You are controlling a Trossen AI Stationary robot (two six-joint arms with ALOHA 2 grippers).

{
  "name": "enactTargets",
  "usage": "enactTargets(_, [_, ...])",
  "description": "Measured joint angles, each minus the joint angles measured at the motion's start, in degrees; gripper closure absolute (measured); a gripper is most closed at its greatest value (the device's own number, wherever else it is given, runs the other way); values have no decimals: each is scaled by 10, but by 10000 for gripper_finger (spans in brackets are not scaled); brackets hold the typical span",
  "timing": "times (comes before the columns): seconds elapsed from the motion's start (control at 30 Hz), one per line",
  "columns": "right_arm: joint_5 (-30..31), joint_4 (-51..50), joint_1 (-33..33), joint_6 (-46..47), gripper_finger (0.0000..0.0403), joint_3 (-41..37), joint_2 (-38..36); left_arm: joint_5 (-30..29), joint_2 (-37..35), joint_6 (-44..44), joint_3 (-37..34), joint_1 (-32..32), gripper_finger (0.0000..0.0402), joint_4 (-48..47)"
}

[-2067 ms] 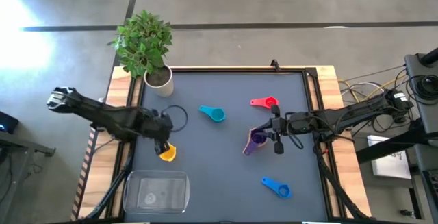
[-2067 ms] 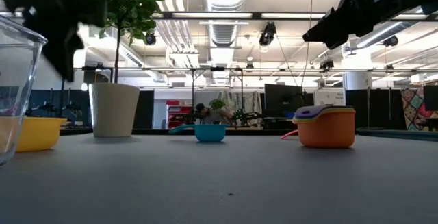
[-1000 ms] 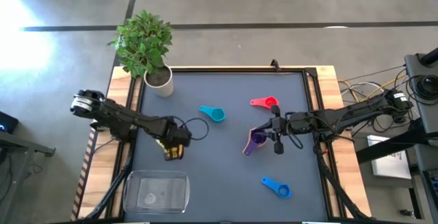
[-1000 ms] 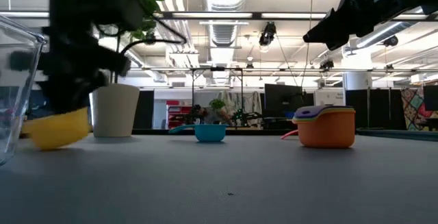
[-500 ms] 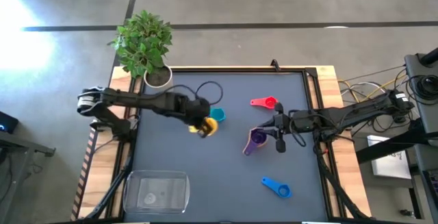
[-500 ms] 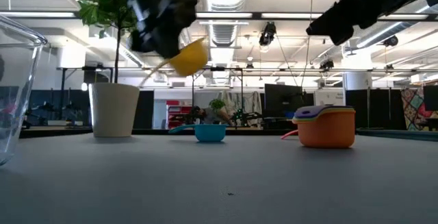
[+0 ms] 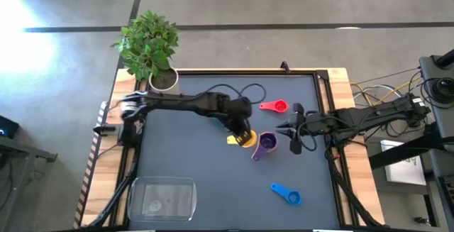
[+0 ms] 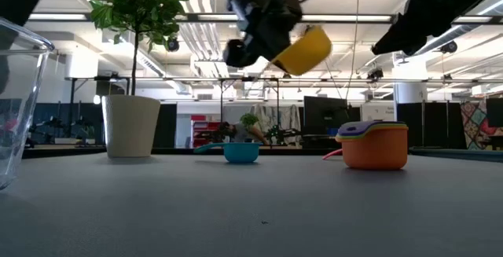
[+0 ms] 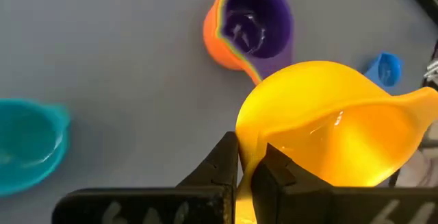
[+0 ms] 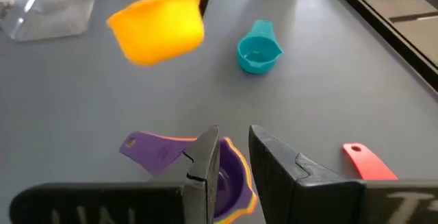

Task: Nest measuring cups in basket
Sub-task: Stack the yellow measuring cup into the purple measuring cup

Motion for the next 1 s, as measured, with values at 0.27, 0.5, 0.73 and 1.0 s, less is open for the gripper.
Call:
enactTargets(0.27, [0,-28,0,9,335,-2,-42,0,149,52,232,2,401,-135])
enactTargets(0.5, [1,-53,2,10,335,-4,-81,50,200,28,257,11,401,-103])
enactTargets(0.73, [5,-83,2,25,335,-9,-90,62,199,14,210,18,401,-58])
enactTargets(1.0, [-46,-121,2,98,335,-36,-12,29,197,66,245,15,401,-85])
